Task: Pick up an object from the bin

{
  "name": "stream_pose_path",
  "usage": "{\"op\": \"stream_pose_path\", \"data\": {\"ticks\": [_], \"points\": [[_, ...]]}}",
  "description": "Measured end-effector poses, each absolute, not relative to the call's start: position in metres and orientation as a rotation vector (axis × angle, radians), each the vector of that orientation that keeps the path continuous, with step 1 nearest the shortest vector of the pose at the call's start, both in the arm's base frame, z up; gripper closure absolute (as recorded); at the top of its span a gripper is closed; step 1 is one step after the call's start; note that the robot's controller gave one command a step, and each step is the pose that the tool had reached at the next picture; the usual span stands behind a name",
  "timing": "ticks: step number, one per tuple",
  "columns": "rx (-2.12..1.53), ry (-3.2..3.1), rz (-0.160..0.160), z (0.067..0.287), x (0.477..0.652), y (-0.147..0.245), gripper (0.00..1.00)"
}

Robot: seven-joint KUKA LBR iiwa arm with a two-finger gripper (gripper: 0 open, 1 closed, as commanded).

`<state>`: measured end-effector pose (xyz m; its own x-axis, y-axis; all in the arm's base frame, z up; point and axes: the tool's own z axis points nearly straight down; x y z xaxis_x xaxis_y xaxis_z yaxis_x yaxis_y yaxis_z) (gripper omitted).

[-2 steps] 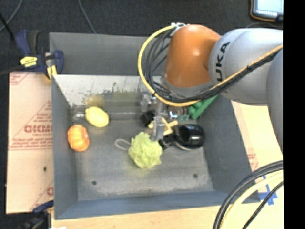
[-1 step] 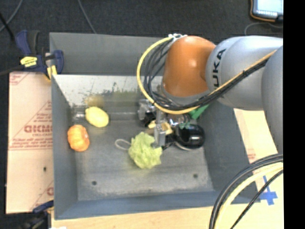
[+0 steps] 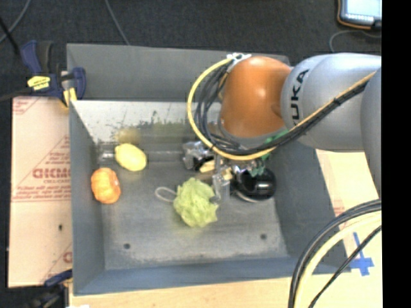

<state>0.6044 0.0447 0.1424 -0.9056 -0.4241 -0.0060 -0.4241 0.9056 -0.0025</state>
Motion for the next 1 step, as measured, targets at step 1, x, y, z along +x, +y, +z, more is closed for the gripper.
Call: {"op": "stream_pose_path", "data": {"ticks": [1], "points": [[-0.503,3.093,-0.002,0.1362,0.5933,0.0532,0.00]]}}
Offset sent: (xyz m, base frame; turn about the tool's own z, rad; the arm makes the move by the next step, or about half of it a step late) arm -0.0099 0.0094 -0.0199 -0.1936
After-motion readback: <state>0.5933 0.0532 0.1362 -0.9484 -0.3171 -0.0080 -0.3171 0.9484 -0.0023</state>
